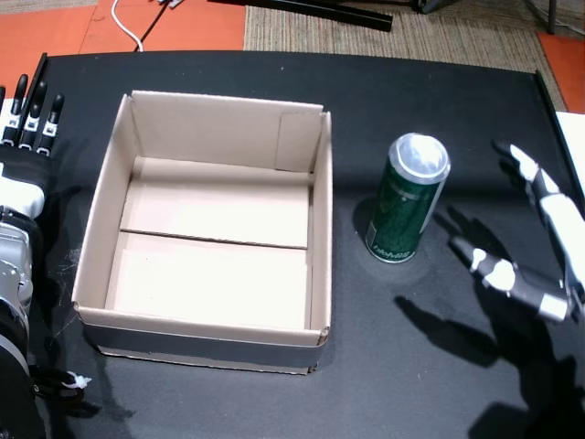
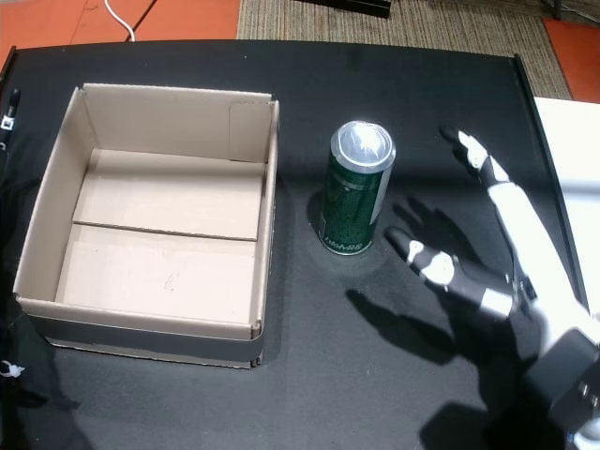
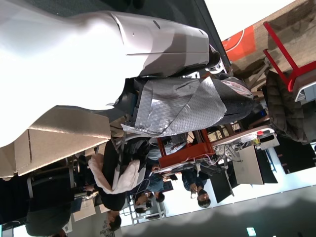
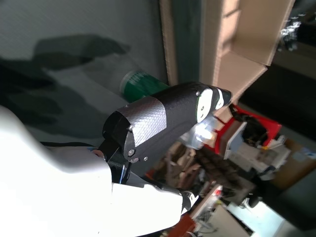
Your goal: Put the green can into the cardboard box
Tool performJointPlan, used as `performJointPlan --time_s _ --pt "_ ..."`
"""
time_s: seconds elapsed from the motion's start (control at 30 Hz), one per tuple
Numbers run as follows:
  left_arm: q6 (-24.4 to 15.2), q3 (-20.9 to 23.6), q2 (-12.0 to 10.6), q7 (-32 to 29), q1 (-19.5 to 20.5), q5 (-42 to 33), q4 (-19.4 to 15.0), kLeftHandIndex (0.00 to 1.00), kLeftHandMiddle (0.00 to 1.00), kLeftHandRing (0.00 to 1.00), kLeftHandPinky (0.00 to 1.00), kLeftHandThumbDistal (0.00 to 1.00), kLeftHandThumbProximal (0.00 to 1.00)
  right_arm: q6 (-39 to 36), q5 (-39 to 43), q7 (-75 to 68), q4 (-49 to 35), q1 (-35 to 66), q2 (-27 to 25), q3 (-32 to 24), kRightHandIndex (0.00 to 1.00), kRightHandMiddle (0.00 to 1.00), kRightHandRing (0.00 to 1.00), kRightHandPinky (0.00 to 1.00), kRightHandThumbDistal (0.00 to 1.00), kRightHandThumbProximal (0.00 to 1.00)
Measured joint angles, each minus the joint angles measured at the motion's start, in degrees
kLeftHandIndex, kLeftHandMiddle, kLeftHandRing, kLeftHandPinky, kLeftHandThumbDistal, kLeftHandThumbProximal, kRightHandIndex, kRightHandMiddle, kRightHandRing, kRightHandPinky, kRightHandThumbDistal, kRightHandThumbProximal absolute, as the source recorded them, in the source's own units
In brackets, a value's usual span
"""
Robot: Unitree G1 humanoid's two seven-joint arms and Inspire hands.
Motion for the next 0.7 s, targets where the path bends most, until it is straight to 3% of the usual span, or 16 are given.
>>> performJointPlan --time_s 0.33,0.47,0.7 --pt "0.0 0.0 0.0 0.7 0.0 0.0 0.0 0.60 0.59 0.68 0.88 0.00 0.91 3.2 3.6 4.6 8.4 -7.4 2.3 -2.1 1.00 1.00 1.00 1.00 1.00 0.57" --pt "0.0 0.0 0.0 0.5 0.0 0.0 0.0 0.60 0.58 0.69 0.91 0.00 0.90 3.5 4.6 7.7 10.7 -9.3 3.0 -2.4 1.00 1.00 1.00 1.00 0.95 0.56" --pt "0.0 -0.1 0.0 0.0 0.0 0.0 0.0 0.57 0.55 0.66 0.88 0.00 0.92 4.4 4.6 9.9 14.3 -13.1 3.5 -2.3 1.00 1.00 1.00 1.00 1.00 0.60"
